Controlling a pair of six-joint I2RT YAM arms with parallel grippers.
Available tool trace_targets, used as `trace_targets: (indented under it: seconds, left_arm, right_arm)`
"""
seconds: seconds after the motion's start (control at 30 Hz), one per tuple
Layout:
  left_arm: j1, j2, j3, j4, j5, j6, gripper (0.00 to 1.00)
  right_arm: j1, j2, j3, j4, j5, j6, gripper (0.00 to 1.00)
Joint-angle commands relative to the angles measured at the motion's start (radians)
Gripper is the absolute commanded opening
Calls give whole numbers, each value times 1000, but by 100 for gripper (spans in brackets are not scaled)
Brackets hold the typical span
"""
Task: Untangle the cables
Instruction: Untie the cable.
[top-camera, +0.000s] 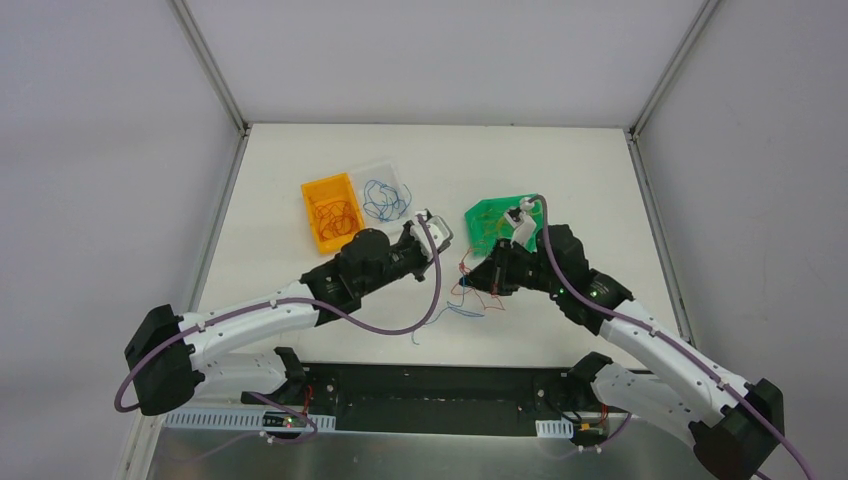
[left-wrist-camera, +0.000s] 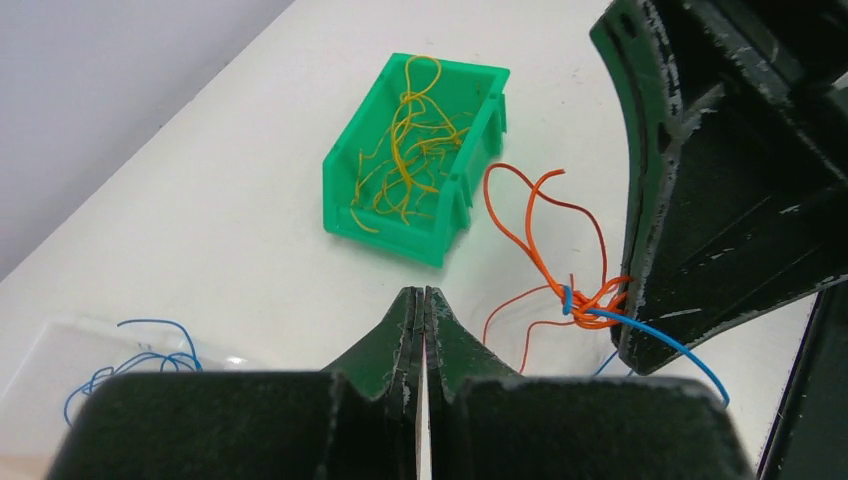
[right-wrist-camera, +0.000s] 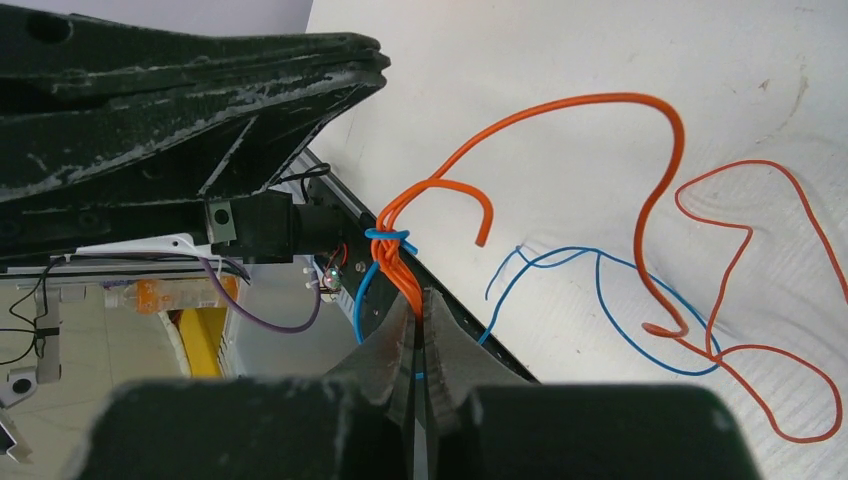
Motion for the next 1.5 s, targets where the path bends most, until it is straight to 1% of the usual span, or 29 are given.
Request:
trace_targets:
  seconds: [0.0,0.1,0.13,0.17,0.2,0.27,0.3,0.33,0.37,0.4,0.47,0.57,0.73,0.93,1.07,1.17,1.47]
  left_arm:
    - [16,-8,44,-18,-57,-45,0]
    - [24,-21,40,-25,90,-55,0]
    - [25,-26,43,-34,119,-65,9]
    - [27,-32,45,-45,142,-77,22]
    - [29,-38,47,-52,155,-97,29]
    - [50,-50,55,-59,163,-197,36]
    - [80,-47,75,-80,164,-297,38]
    - [124,-37,120,-121,192,-390,38]
    - [170,-18,155,-150,279,-473,36]
    - [201,0,173,-155,336,-521,34]
    - [211,14,175,-126,379,-546,32]
    - [211,24,153,-51,405,-567,32]
    - [210,72,184,-54,509,-583,33]
    - [196,94,195,-93,528,-583,33]
    - [180,114,211,-133,532,-572,31]
    - [169,122,217,-156,534,-568,31]
    - [148,156,251,-244,514,-532,30]
  right_arm:
    - [4,-37,12,-10,-2,-13,0]
    - [5,-38,20,-25,20,-17,0]
    - [4,-35,25,-27,21,-18,0]
    - [5,-29,31,-27,20,-20,0]
    - [4,-23,34,-27,18,-20,0]
    - [4,-15,39,-27,14,-20,0]
    - [4,-12,38,-25,11,-20,0]
    - [5,-12,36,-25,10,-20,0]
    - [4,-12,35,-24,10,-18,0]
    - [4,-13,33,-23,10,-18,0]
    - [4,-16,32,-22,9,-19,0]
    - [5,-16,32,-23,7,-17,0]
    - [4,-12,40,-25,11,-17,0]
    - [5,-2,54,-30,9,-19,0]
    - [5,2,56,-29,7,-20,0]
    - [5,6,55,-29,6,-20,0]
    - [4,2,57,-29,6,-17,0]
